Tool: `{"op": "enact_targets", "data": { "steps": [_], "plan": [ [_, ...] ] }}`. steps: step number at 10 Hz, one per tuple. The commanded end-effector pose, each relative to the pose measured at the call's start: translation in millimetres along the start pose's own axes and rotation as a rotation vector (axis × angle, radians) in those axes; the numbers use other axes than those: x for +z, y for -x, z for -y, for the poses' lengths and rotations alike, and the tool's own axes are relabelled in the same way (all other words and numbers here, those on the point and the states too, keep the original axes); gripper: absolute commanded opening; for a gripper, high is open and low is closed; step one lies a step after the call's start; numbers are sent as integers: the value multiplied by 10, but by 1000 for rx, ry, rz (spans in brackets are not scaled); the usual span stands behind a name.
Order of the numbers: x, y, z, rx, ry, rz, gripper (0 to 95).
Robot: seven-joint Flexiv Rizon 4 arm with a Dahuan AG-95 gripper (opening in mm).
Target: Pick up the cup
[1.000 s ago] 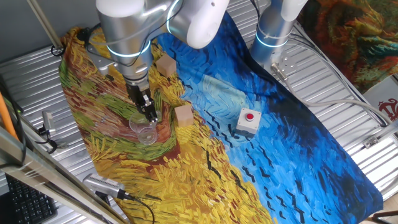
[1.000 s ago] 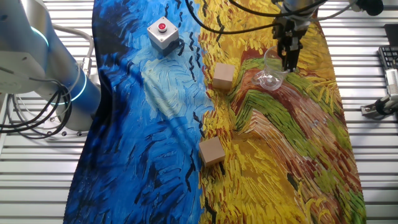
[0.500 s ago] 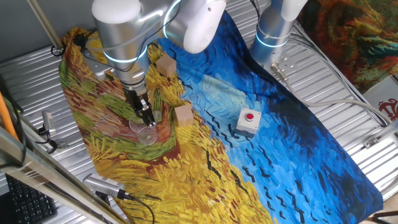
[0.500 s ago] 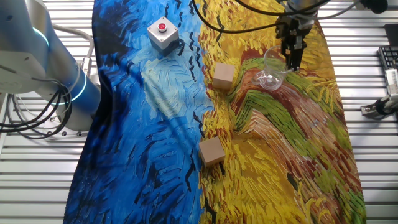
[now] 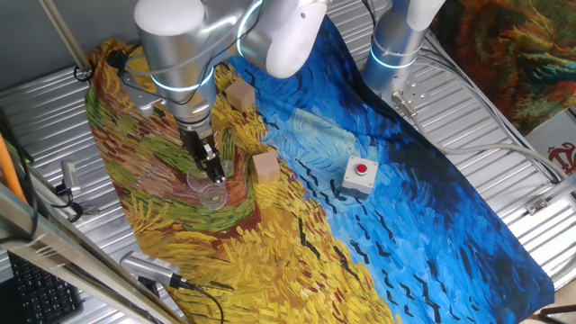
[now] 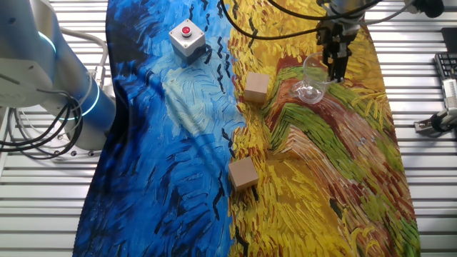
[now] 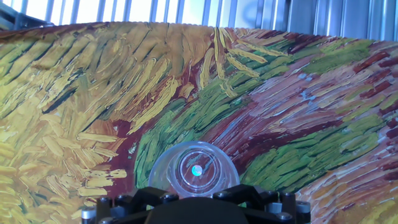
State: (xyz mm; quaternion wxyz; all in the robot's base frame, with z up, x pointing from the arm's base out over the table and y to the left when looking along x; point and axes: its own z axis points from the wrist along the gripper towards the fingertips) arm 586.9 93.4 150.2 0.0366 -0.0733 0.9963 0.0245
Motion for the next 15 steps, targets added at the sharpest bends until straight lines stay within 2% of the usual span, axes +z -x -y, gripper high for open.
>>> {"op": "enact_targets", "data": {
  "steps": [1,6,15],
  "plan": [
    [18,8,-2,1,-1,1,950],
    [105,9,-29,4,-7,6,950],
    [174,14,-28,4,-6,10,950]
  ]
}}
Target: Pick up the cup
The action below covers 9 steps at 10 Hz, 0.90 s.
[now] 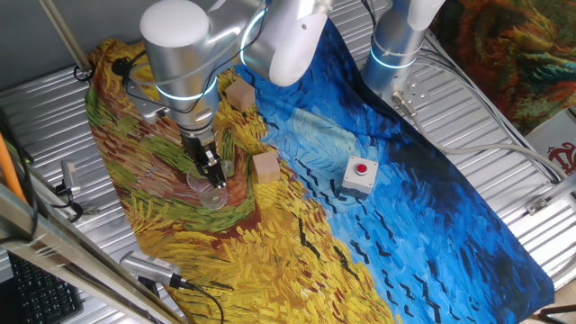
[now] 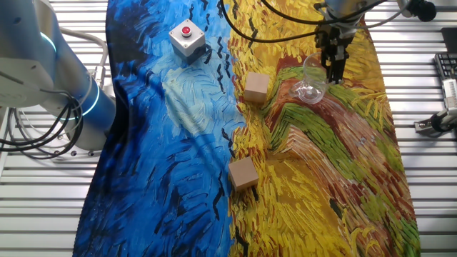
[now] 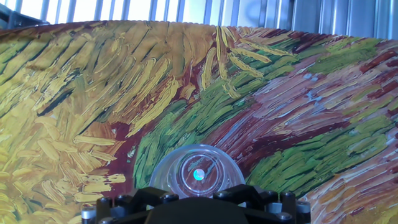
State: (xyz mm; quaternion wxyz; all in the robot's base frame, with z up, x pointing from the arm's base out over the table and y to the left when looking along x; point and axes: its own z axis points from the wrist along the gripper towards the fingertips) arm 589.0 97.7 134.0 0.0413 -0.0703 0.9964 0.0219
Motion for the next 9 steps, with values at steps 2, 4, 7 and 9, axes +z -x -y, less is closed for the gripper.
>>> {"op": "enact_targets", "data": {
  "steps": [2,4,7,9],
  "plan": [
    [22,0,4,-2,1,2,950],
    [36,1,5,0,1,3,950],
    [45,0,2,-2,1,4,950],
    [58,0,1,-3,1,5,950]
  ]
}}
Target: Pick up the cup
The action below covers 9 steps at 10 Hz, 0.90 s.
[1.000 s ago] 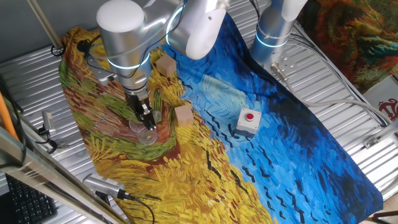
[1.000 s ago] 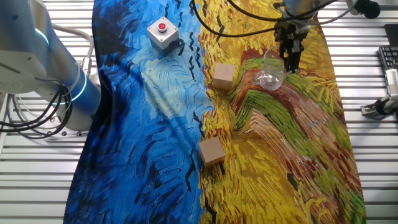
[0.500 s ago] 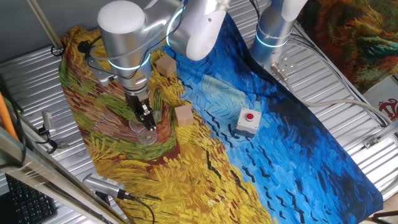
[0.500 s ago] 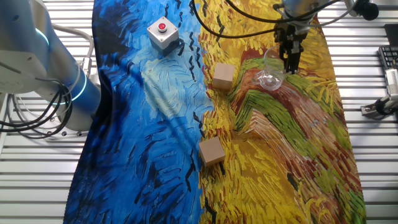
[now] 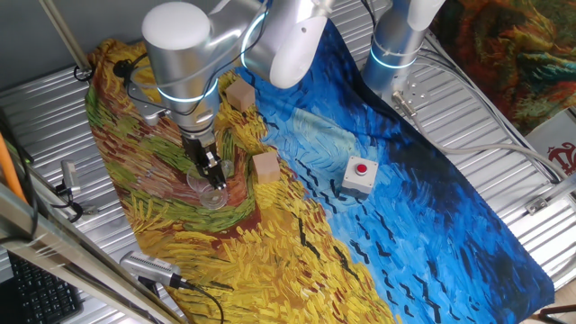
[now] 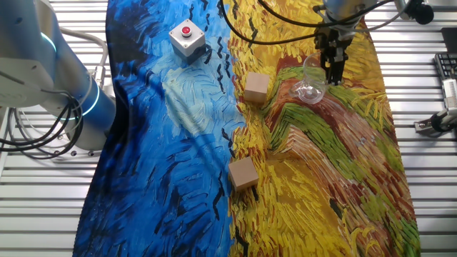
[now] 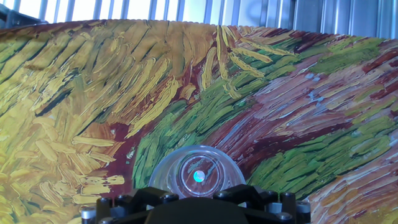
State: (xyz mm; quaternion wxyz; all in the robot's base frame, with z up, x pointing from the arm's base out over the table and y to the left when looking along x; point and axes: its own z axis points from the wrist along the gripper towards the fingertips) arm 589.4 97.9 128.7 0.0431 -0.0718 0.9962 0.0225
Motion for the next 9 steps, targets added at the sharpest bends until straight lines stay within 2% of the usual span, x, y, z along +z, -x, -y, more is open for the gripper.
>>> {"op": "enact_targets", "data": {
  "steps": [1,9],
  "plan": [
    [9,0,-1,0,0,2,950],
    [40,-3,4,2,1,3,950]
  ]
}}
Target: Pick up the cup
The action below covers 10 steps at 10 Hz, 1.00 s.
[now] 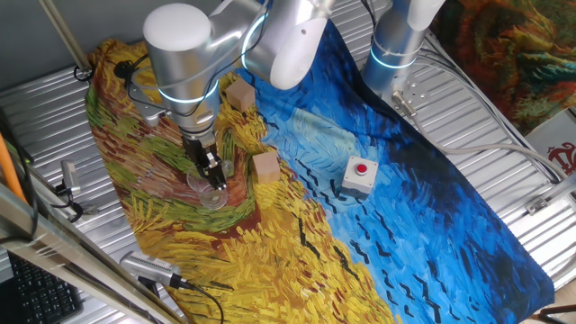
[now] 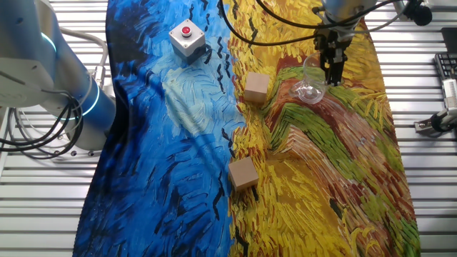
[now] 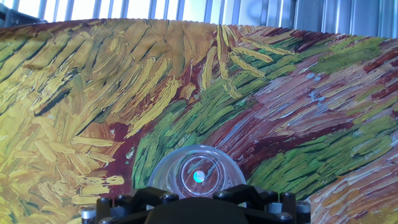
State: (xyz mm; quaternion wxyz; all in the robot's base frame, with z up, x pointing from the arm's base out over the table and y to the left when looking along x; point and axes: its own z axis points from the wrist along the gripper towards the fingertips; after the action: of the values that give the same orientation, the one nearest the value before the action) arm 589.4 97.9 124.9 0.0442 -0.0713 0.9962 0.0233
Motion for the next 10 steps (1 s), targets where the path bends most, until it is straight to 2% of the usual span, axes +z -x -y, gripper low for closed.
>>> {"op": "enact_targets", "data": {
  "steps": [1,10],
  "plan": [
    [4,1,3,1,1,-1,950],
    [36,-6,7,3,2,-15,950]
  ]
}}
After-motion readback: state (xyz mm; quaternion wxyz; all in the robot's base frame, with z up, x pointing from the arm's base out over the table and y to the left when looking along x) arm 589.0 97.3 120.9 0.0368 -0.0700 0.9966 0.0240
